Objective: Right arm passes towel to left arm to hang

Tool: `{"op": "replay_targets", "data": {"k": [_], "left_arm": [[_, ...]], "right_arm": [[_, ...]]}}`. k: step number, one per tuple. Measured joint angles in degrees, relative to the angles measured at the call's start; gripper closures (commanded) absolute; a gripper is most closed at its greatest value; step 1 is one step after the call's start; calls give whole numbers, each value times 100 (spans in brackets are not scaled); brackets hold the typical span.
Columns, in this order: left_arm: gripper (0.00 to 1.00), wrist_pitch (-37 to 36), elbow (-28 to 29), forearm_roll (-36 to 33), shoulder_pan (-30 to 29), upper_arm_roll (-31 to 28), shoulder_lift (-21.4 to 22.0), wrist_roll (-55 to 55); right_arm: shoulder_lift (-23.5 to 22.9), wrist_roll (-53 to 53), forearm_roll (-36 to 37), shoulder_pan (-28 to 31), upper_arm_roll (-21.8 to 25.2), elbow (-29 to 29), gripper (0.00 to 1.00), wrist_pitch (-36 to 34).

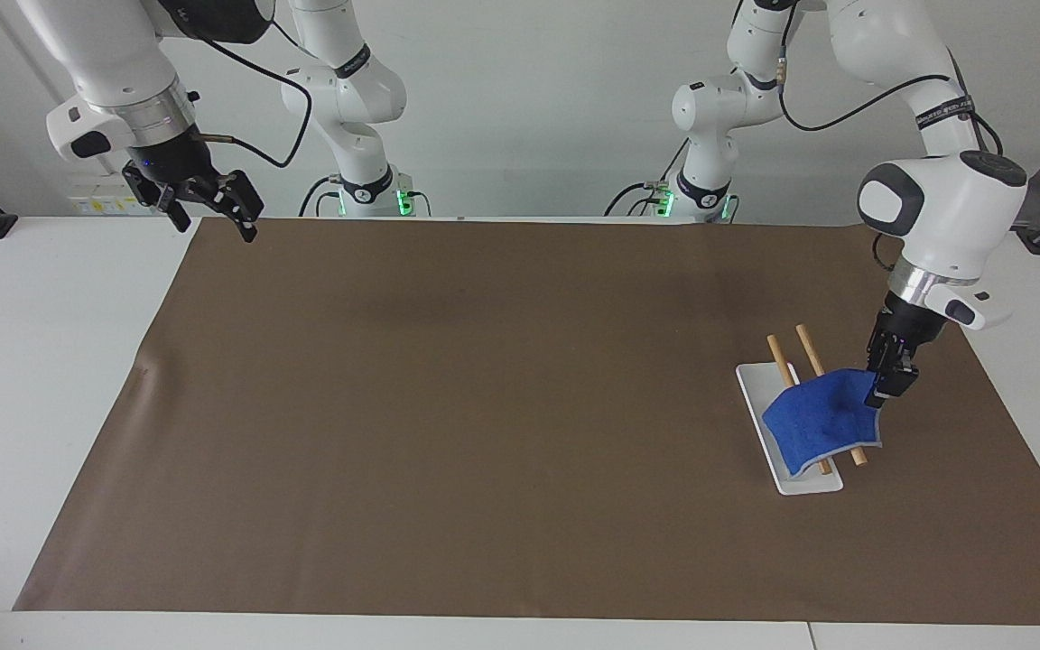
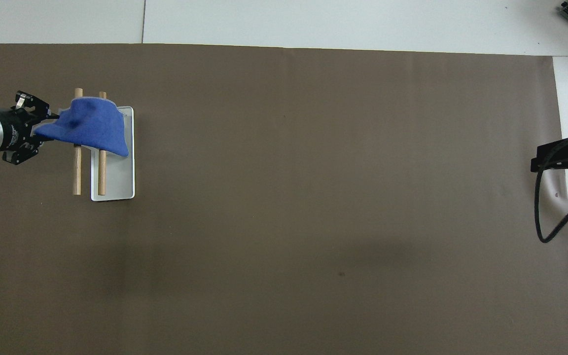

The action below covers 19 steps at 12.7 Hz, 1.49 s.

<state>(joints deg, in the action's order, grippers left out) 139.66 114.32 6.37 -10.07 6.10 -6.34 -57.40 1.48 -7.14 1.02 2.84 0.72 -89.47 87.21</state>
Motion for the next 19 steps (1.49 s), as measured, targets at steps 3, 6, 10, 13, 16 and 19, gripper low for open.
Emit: {"op": "replay_targets", "data": {"k": [3, 6, 10, 13, 16, 19], "left_arm": [[44, -1, 166, -9, -3, -148, 61, 201], [44, -2, 219, -53, -5, -363, 98, 666], [44, -36, 313, -59, -8, -602, 151, 2044], [44, -564, 273, -60, -8, -603, 214, 3091], [41, -1578, 11, -60, -8, -620, 294, 4122], [39, -2773, -433, -241, -8, -702, 311, 5171]], "right_arm": [[0, 0, 0, 0, -2, -1, 0, 0], [0, 0, 0, 0, -5, -1, 0, 0], [0, 0, 0, -3, -13, -1, 0, 30], [0, 0, 0, -33, -14, -1, 0, 36], [0, 0, 0, -151, 138, -2, 0, 37], [0, 0, 0, -227, 264, -2, 0, 38]]}}
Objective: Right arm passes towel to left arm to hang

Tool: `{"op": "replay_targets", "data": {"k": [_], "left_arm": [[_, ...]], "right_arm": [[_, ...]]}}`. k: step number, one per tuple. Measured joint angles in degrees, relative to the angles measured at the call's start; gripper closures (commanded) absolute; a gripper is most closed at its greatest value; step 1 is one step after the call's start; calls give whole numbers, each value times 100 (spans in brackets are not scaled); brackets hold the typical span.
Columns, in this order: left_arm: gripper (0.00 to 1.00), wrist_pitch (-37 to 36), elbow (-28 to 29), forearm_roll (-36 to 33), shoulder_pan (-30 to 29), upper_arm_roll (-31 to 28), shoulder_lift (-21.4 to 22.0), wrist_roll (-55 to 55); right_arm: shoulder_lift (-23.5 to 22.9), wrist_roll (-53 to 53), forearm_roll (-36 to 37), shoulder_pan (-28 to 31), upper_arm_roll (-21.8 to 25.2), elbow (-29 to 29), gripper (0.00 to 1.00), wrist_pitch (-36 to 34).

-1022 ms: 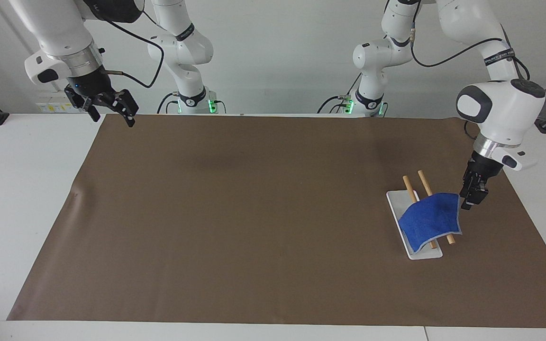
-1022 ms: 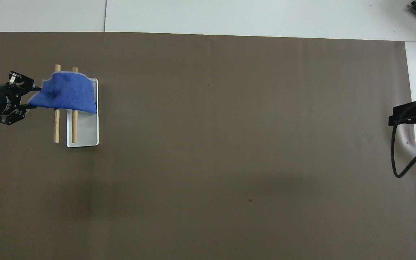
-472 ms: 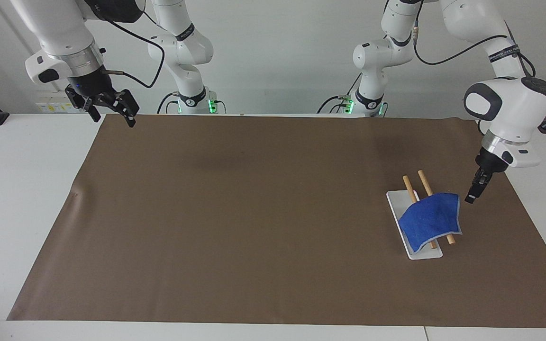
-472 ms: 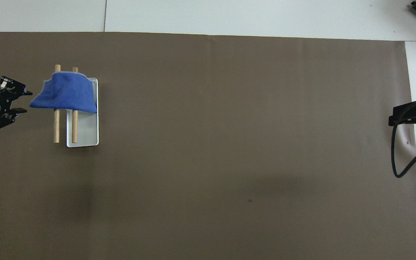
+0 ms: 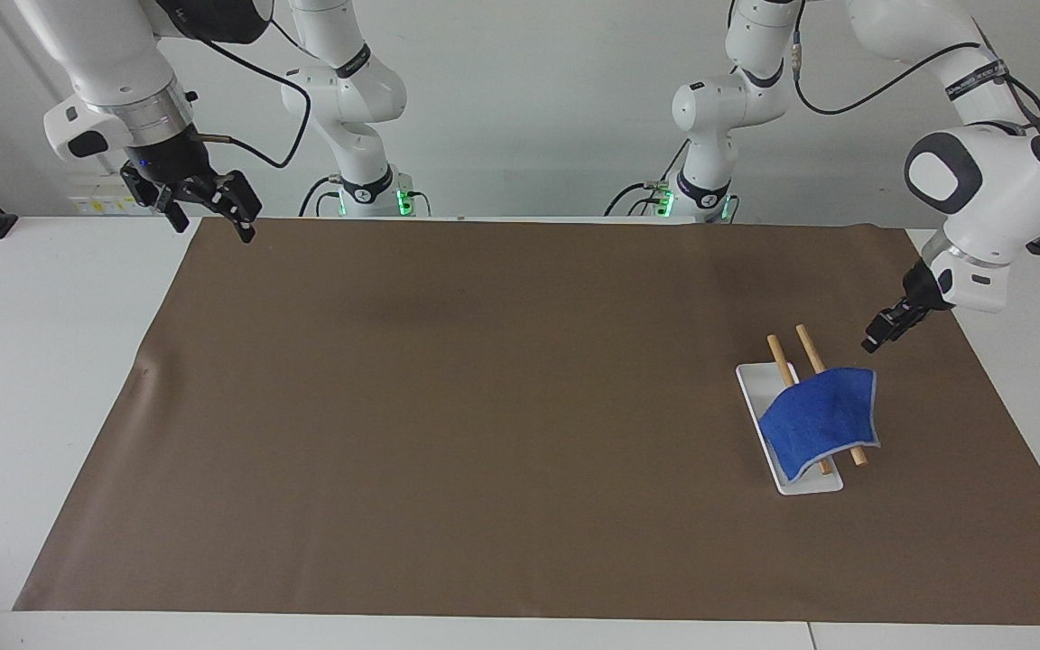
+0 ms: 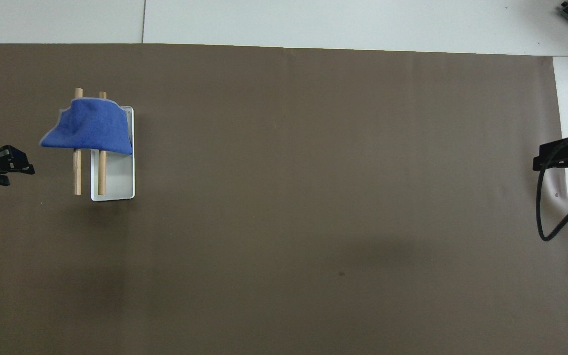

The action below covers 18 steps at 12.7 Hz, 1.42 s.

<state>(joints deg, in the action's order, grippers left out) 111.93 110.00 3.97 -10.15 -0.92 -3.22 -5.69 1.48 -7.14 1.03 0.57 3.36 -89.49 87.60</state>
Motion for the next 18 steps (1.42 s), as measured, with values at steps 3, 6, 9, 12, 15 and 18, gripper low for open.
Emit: {"op": "replay_targets", "data": {"k": [3, 6, 9, 12, 15, 18], "left_arm": [[37, -988, -634, -352, 1, 11, 4, 366], [28, -1717, -1273, -429, 8, 296, 13, 389], [0, -2254, -1730, -449, 12, 596, 122, 385], [0, -2270, -1784, -450, 12, 734, 430, 385], [0, -2217, -1784, -449, 14, 884, 487, 385], [0, -1961, -1789, -450, 13, 926, 489, 383]], "right_arm": [[0, 0, 0, -4, 17, -2, 0, 0], [0, 0, 0, -4, 19, -5, 0, -2], [0, 0, 0, -4, 20, -7, 0, -2], [0, 0, 0, -4, 20, -7, 0, -2], [0, 0, 0, -4, 20, -7, 0, -2], [0, 0, 0, -4, 20, -7, 0, -2]]}}
